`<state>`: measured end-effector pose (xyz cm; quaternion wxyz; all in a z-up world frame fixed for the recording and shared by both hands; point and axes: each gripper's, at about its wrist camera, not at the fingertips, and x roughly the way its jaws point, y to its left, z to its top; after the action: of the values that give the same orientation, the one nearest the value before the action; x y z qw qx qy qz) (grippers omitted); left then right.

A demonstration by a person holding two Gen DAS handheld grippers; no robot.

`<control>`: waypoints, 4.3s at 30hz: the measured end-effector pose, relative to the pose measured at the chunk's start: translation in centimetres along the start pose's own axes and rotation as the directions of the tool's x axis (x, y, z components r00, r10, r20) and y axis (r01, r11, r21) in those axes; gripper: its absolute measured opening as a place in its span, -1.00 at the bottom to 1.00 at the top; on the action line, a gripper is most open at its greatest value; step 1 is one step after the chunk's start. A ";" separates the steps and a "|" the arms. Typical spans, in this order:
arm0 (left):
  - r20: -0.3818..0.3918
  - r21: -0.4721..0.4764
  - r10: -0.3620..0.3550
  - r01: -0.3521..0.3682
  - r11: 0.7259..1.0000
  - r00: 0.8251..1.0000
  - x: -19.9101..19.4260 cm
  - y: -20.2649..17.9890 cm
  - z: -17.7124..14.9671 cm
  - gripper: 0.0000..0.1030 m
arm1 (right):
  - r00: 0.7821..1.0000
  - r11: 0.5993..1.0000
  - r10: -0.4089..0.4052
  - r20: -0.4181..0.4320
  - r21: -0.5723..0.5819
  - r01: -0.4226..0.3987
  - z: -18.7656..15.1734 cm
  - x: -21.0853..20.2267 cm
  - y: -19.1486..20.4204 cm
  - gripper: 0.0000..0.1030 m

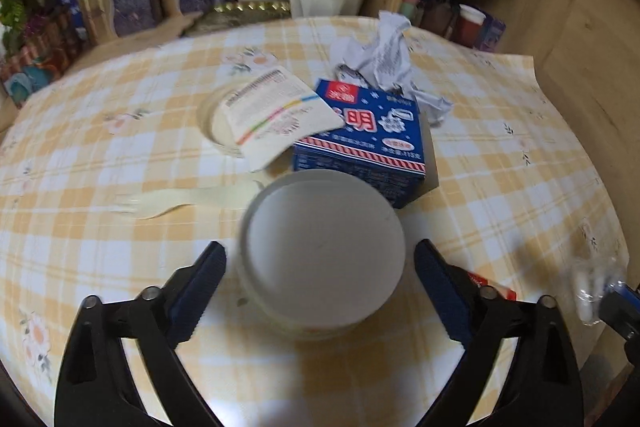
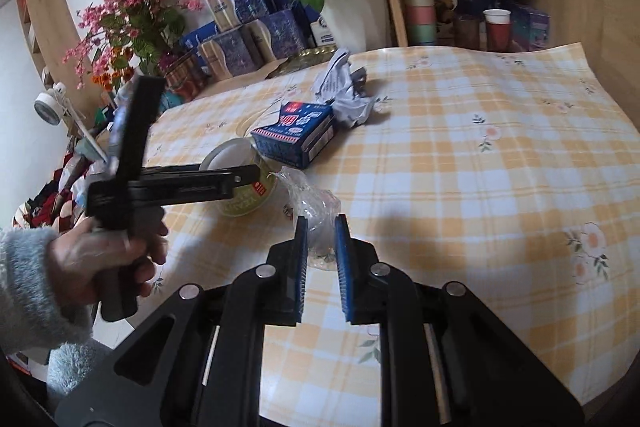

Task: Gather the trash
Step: 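Grasp the green yogurt cup with the left gripper while the right gripper holds the plastic wrapper, then drop the yogurt cup into the bin with the left gripper while the right gripper carries the wrapper over it, then release the clear plastic wrapper into the bin with the right gripper, then grasp the red lighter on the tablecloth with the right gripper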

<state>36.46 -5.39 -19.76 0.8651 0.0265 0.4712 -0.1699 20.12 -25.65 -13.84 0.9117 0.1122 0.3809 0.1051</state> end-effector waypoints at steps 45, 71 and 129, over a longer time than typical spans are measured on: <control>-0.207 0.034 -0.154 0.165 0.986 0.966 -14.2 -5.5 -24.3 0.45 | 0.999 0.998 0.048 -0.006 -0.031 -0.048 -7.3 -9.1 3.4 -0.68; -0.086 -0.114 -0.083 0.073 0.991 0.993 -15.2 -1.8 -23.0 0.70 | 0.987 0.993 0.059 -0.147 -0.098 -0.073 -9.6 -6.6 5.2 -0.67; 0.052 -0.211 -0.033 0.043 0.977 0.998 -10.3 7.3 -12.3 0.71 | 0.974 0.948 -0.099 -0.203 -0.316 0.030 -0.6 9.9 2.4 0.33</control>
<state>23.75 6.73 -18.90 0.8708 -0.0789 0.4659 -0.1358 26.28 -20.55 -20.24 0.8740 -0.0573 0.4602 0.1453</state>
